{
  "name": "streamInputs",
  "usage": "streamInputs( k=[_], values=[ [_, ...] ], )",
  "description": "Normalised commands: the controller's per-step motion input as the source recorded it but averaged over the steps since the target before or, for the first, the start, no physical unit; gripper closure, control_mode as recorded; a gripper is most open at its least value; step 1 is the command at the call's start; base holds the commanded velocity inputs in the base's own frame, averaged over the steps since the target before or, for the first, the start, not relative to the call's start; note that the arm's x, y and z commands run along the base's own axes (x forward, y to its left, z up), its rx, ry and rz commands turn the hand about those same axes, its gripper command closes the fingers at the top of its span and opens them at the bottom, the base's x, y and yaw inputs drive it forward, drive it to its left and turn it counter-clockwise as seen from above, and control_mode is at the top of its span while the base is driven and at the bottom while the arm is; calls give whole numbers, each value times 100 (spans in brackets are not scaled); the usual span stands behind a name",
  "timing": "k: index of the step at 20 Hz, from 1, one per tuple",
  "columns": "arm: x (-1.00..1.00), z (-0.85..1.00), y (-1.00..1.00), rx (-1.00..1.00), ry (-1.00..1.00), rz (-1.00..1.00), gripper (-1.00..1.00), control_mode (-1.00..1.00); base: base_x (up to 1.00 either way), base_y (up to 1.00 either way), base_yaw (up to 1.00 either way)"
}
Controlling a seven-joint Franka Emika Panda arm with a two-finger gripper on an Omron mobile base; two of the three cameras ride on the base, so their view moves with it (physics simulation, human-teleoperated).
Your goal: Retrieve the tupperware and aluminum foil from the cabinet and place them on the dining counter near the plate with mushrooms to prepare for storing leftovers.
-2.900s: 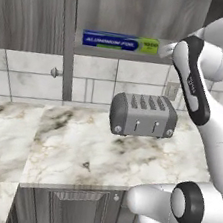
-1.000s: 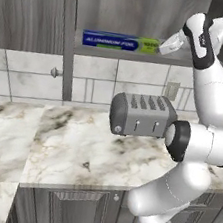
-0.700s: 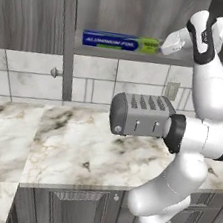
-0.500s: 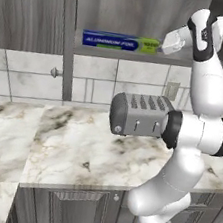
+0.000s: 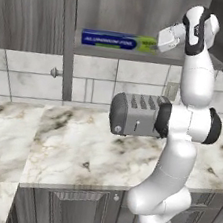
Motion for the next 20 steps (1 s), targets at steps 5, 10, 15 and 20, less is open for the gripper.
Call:
streamInputs(
  k=[5, 10, 15, 20],
  values=[
    [10, -27, 48, -1, 0, 8, 100, -100, 0, 0, 0],
    [-19, -16, 9, 0, 0, 2, 100, -100, 0, 0, 0],
    [-97, 0, 1, 2, -3, -7, 100, -100, 0, 0, 0],
    [-100, 1, 0, -3, -1, -23, 100, -100, 0, 0, 0]
  ],
)
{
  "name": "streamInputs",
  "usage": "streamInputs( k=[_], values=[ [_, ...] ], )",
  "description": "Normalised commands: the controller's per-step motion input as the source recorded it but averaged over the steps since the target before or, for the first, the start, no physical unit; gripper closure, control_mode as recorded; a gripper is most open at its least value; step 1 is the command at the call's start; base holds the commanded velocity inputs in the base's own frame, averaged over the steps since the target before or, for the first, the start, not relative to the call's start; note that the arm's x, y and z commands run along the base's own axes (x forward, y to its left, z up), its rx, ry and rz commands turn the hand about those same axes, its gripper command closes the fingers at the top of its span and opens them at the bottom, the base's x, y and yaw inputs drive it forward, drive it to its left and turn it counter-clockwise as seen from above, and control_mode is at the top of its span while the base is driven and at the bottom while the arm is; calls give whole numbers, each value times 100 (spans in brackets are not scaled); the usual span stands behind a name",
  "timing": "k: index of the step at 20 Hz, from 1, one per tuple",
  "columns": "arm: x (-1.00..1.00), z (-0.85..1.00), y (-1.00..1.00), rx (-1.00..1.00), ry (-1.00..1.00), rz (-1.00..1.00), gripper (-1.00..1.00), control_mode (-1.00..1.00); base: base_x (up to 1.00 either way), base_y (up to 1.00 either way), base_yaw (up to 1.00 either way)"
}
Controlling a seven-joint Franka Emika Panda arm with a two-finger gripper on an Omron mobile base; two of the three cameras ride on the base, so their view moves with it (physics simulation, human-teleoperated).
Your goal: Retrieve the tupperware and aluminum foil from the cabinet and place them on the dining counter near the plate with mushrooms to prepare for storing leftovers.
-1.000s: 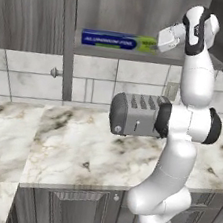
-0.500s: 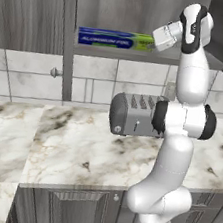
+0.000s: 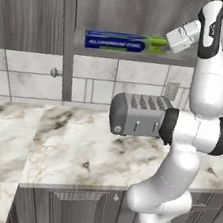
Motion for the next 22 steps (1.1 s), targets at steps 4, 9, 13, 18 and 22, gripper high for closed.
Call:
streamInputs(
  k=[4, 9, 13, 18, 22],
  values=[
    [-100, 0, 0, -16, 1, -15, 100, -100, 0, 0, 0],
    [-100, 16, 0, -13, 1, -8, 100, -100, 0, 0, 0],
    [-100, 21, -5, -3, 0, 0, 100, -100, 0, 0, 0],
    [-100, -36, -5, -20, 16, 0, 100, -100, 0, 0, 0],
    [-53, -79, -21, -30, 42, -11, 100, -100, 0, 0, 0]
  ],
)
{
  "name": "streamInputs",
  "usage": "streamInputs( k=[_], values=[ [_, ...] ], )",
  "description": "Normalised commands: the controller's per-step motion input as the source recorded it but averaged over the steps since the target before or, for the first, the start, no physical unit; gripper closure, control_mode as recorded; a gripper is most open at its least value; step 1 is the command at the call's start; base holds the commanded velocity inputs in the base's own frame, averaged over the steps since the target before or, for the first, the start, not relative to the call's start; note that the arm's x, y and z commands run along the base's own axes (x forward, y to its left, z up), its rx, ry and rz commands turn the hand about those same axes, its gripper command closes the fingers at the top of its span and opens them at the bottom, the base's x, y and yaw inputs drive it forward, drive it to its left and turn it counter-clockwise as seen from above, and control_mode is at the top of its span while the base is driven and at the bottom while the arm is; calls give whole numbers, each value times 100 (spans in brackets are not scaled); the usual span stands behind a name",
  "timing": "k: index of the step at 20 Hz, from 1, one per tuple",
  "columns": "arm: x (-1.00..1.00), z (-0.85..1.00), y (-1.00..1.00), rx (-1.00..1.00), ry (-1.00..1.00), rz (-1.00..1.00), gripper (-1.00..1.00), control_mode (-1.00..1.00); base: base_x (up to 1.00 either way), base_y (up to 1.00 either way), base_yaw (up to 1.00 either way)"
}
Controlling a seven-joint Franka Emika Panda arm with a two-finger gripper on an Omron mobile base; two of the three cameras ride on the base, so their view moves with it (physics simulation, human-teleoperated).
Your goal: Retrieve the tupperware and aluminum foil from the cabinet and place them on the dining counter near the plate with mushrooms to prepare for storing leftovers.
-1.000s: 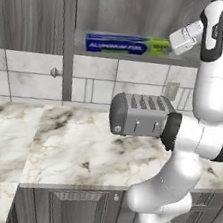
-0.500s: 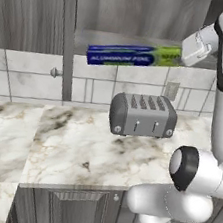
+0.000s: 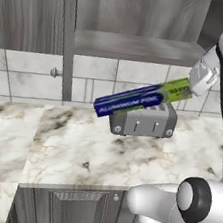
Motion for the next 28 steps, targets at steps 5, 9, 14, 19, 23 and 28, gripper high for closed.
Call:
streamInputs(
  k=[5, 9, 14, 19, 23, 28],
  values=[
    [-4, -47, 3, -23, 15, -25, 100, -100, 0, 0, 0],
    [2, -17, 9, -14, 0, -30, 100, -100, 0, 0, 0],
    [-16, -7, 1, -1, -4, -5, 100, -100, 0, 0, 0],
    [0, 0, 0, 0, 0, 0, 100, 100, -100, 6, -16],
    [0, 0, 0, 0, 0, 0, 100, 100, -95, -1, -57],
    [0, 0, 0, 0, 0, 0, 100, 100, -54, 0, -91]
  ],
)
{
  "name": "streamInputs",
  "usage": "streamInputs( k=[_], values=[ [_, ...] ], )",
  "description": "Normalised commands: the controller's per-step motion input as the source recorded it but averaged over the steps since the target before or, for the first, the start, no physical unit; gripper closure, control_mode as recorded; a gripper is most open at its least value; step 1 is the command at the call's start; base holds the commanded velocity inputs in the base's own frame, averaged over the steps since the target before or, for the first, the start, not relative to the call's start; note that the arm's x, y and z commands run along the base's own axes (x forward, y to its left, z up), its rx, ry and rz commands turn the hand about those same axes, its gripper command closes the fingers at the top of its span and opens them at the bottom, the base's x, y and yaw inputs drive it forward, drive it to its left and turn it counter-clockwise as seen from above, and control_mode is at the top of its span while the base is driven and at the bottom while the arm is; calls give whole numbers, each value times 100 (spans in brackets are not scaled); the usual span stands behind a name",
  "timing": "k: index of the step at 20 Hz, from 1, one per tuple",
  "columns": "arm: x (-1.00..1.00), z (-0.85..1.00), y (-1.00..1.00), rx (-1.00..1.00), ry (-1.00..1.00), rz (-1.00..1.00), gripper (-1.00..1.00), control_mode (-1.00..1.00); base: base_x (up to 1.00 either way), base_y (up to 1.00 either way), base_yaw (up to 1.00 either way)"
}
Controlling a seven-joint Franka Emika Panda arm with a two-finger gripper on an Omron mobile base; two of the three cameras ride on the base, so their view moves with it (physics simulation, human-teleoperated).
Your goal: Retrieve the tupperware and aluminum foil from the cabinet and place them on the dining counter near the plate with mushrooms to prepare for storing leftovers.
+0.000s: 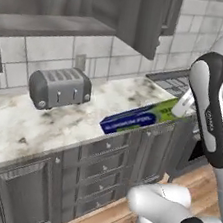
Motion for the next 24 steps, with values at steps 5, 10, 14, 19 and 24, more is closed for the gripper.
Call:
streamInputs(
  k=[5, 10, 14, 19, 24],
  values=[
    [0, 0, 0, 0, 0, 0, 100, 100, -18, 0, -100],
    [0, 0, 0, 0, 0, 0, 100, 100, -2, 0, -100],
    [0, 0, 0, 0, 0, 0, 100, 100, -39, 1, -97],
    [0, 0, 0, 0, 0, 0, 100, 100, -17, 0, -98],
    [0, 0, 0, 0, 0, 0, 100, 100, 0, 0, -93]
  ],
)
